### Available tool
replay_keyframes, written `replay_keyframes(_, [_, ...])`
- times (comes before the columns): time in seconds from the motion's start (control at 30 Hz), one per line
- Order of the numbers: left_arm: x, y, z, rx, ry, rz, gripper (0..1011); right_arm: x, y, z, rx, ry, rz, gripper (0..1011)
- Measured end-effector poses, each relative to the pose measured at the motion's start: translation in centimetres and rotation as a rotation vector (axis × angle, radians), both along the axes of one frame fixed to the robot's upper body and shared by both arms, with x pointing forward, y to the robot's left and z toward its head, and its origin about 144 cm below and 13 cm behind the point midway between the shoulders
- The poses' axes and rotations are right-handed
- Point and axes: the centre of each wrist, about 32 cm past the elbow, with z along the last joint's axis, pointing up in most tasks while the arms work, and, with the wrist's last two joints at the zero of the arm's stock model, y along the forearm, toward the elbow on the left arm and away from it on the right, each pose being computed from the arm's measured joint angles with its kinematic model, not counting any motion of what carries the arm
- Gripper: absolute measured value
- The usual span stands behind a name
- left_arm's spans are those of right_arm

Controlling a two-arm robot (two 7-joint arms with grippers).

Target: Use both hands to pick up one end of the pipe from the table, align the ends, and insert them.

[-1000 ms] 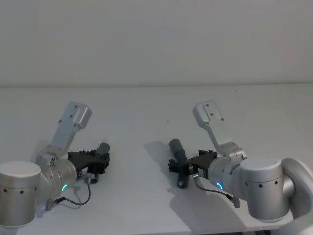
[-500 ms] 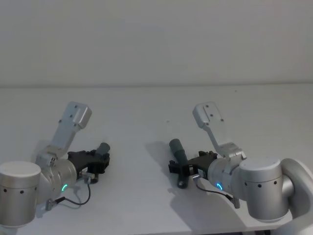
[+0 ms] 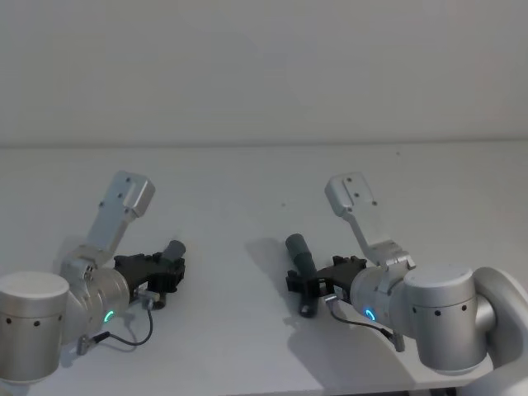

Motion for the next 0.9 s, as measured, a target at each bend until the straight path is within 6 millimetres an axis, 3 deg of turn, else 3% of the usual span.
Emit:
replay_keyframes(0.47, [0.0, 0.0, 0.0, 0.0, 0.0, 0.0, 336, 0.01, 0.0, -0.02, 0.0, 0.002, 0.0, 562])
replay_keyframes(0.73, [0.0, 0.0, 0.0, 0.0, 0.0, 0.0, 336, 0.01, 0.0, -0.02, 0.0, 0.002, 0.0, 261])
replay_keyframes(0.9, [0.0, 0.0, 0.0, 0.0, 0.0, 0.0, 336, 0.01, 0.0, -0.02, 0.0, 0.002, 0.0, 213])
